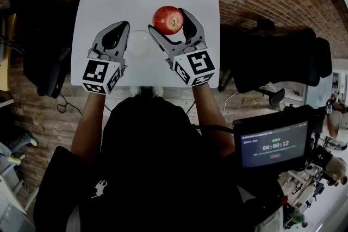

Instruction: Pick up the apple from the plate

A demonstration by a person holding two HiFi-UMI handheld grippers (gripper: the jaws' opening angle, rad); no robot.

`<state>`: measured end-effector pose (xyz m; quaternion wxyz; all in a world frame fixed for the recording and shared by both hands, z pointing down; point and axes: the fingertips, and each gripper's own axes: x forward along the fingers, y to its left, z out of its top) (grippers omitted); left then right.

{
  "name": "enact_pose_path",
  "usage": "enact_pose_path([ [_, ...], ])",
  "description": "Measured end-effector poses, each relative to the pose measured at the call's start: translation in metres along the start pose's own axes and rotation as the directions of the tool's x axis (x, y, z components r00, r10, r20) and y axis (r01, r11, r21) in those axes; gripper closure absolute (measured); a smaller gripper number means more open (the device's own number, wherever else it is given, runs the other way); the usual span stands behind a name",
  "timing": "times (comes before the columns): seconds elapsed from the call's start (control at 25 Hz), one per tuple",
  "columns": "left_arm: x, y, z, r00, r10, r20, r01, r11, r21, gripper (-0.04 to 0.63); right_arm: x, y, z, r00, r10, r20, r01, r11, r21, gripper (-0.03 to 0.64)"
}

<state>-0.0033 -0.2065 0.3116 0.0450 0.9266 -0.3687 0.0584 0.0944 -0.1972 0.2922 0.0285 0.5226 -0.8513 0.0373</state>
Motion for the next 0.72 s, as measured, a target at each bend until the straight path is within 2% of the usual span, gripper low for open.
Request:
enact_pose_path([
  [0.72, -0.0004, -0.0007, -0.0041, 1.000, 0.004, -0.011, -0.004, 1.000, -0.004, 0.589, -0.0007, -0.0036, -0.0031, 1.000, -0.004, -0.002, 0.004, 1.000, -0.005, 0.217],
])
